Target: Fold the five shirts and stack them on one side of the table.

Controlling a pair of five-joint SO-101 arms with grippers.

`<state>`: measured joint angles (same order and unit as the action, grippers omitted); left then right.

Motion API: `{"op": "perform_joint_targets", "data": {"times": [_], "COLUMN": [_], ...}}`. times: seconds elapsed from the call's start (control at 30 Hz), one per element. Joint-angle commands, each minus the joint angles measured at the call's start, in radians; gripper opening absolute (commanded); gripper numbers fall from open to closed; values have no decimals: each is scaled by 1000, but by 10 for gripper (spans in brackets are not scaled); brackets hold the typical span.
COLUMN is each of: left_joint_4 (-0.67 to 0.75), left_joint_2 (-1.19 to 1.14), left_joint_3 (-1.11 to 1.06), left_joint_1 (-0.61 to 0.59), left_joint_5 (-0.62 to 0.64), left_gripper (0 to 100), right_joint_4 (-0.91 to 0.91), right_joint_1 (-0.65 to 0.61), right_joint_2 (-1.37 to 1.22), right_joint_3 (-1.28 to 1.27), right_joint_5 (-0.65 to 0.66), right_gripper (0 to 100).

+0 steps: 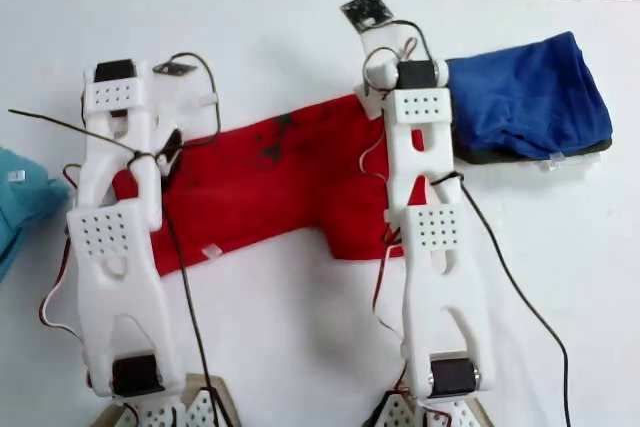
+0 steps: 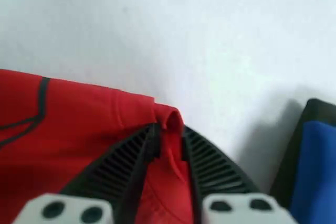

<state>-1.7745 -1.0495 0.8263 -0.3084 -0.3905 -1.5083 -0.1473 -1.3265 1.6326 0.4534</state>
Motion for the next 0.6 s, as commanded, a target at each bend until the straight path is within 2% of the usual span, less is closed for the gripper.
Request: {"op": "perform_joint_targets", "data": {"times": [0.0,0.13,0.3,0.57], "left_joint_4": [-3,-6,-12,3], "left_joint_2": [-21,29,213,575], "left_joint_3": [15,8,-28,-486], "left_joint_1": [-40,-38,-40,-32], "left_joint_5": [2,6,8,-17], "left_gripper": [26,26,26,26], "right_joint_4": [-56,-110,-209,-259], "right_joint_1": [16,13,13,13], "right_joint_2": [162,252,325,369], "right_joint_3": [35,35,35,35], "right_joint_5": [0,-2,-2,-2], "right_gripper": [168,155,141,72]}}
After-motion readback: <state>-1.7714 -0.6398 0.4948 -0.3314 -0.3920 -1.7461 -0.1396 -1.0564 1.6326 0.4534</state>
